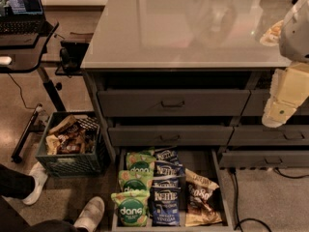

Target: Pick brown chip bag from bottom drawer and place on counter

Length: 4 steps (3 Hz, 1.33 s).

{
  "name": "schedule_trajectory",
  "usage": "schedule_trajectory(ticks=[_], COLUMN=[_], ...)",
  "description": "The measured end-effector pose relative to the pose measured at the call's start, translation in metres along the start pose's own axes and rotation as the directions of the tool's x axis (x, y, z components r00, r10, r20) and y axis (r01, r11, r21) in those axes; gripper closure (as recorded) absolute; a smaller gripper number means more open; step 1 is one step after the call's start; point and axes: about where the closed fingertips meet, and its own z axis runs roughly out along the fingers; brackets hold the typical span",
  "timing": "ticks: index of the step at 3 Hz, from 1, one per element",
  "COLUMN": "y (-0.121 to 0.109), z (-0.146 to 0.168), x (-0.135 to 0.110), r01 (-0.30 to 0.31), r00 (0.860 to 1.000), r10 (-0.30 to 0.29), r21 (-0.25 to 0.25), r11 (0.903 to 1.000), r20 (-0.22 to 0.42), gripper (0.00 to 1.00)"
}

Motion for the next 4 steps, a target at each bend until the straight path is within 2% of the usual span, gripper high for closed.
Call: schedule_trajectory(ticks=[1, 2, 3, 4], y=[0.0, 0.005, 0.028, 0.059], z=[0.0, 0.021, 0.071, 0.141], x=[0.0, 0.005, 0.019, 0.043], r01=[0.0, -0.027, -0.089, -0.128], r00=[1.0, 1.0, 0.996, 0.991], r10=[0.0, 0.027, 0.09, 0.129], r21=[0.0, -0.01, -0.025, -0.061], r11=[1.0, 0.9996, 0.9957, 0.9899], r20=[0.0, -0.005, 0.013, 0.024], gripper=[0.0, 0.0, 0.0, 0.0])
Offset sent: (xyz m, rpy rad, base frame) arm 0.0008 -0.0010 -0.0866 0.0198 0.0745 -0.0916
